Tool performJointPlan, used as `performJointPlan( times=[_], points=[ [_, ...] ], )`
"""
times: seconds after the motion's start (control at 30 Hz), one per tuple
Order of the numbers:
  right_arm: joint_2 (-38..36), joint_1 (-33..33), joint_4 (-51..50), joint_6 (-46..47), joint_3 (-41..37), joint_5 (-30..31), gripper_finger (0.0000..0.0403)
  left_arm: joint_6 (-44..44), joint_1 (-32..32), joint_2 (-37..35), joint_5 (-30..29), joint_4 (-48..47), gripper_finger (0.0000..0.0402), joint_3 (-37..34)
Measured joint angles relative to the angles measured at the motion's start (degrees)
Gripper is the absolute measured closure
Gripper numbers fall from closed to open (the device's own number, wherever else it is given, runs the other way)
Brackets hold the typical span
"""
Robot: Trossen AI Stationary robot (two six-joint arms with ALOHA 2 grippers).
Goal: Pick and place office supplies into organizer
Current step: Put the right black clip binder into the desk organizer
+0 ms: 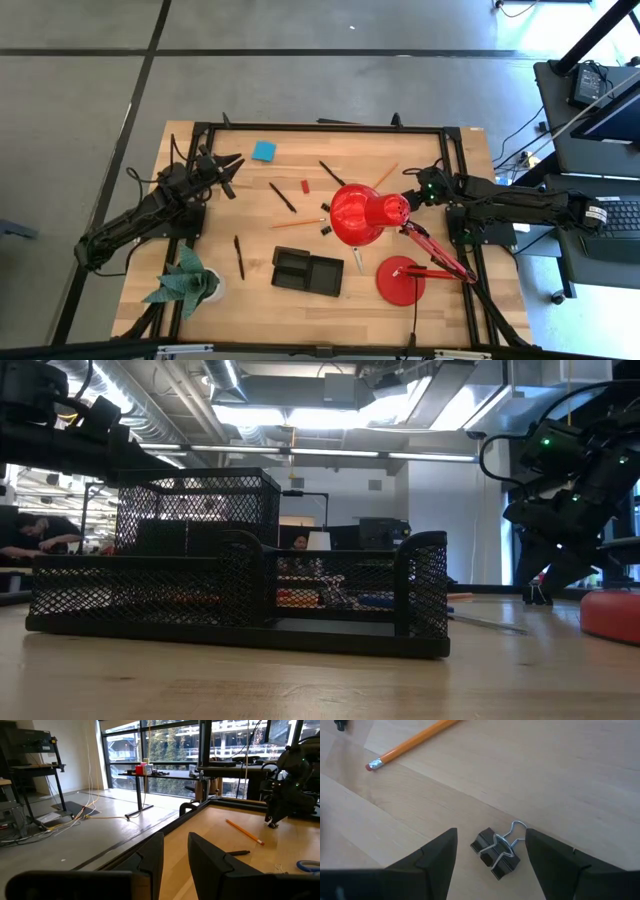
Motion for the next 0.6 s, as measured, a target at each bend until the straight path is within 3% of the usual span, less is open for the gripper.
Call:
performJointPlan(
  times=[0.23, 0.6],
  points=[
    [0.0, 0.0, 0.0, -0.1, 0.0, 0.0, 0.0176, 0.0, 0.0, 0.0, 0.0, 0.0, 0.032, 0.0],
    [0.0, 0.0, 0.0, -1.5, 0.0, 0.1, 0.0269, 0.0, 0.0, 0.0, 0.0, 0.0, 0.032, 0.0]
  ],
)
